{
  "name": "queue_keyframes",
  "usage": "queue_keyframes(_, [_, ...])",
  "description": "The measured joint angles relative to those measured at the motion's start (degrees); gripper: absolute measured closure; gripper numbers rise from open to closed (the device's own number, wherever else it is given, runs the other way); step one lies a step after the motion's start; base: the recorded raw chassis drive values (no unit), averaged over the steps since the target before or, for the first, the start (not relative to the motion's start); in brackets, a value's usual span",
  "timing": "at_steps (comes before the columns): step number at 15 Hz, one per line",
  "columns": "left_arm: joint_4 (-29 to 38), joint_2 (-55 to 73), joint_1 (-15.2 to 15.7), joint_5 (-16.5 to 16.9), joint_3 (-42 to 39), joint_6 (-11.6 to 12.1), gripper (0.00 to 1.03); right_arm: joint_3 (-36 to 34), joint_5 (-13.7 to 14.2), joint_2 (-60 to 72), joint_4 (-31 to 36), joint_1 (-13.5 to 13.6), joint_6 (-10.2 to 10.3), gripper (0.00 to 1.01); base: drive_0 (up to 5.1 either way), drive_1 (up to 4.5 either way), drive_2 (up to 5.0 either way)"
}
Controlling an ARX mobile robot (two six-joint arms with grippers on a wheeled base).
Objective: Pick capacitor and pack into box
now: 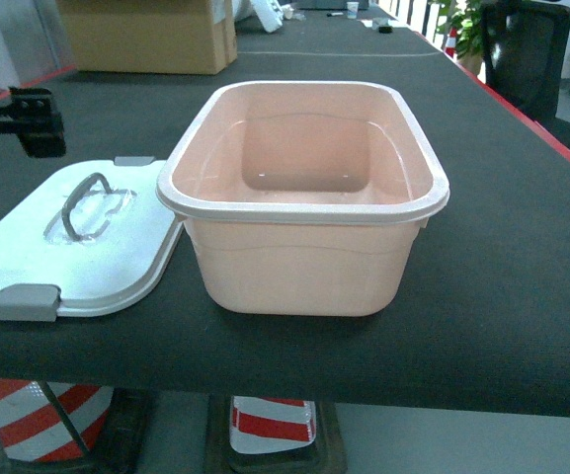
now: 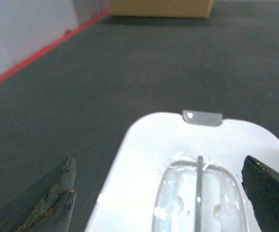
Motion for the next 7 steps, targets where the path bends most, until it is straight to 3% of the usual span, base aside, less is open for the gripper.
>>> queue_keyframes(1, [-1.3, 2.5, 0.0, 1.9, 2.0, 0.2, 0.05, 0.0, 0.0, 0.0, 0.0, 0.0, 0.0, 0.03, 0.0, 0.0, 0.0])
queue_keyframes(7, [-10.5, 15.3, -0.3, 4.8, 14.4, 2.9, 0.05, 0.0, 0.0, 0.0, 0.0, 0.0, 0.0, 0.03, 0.0, 0.0, 0.0])
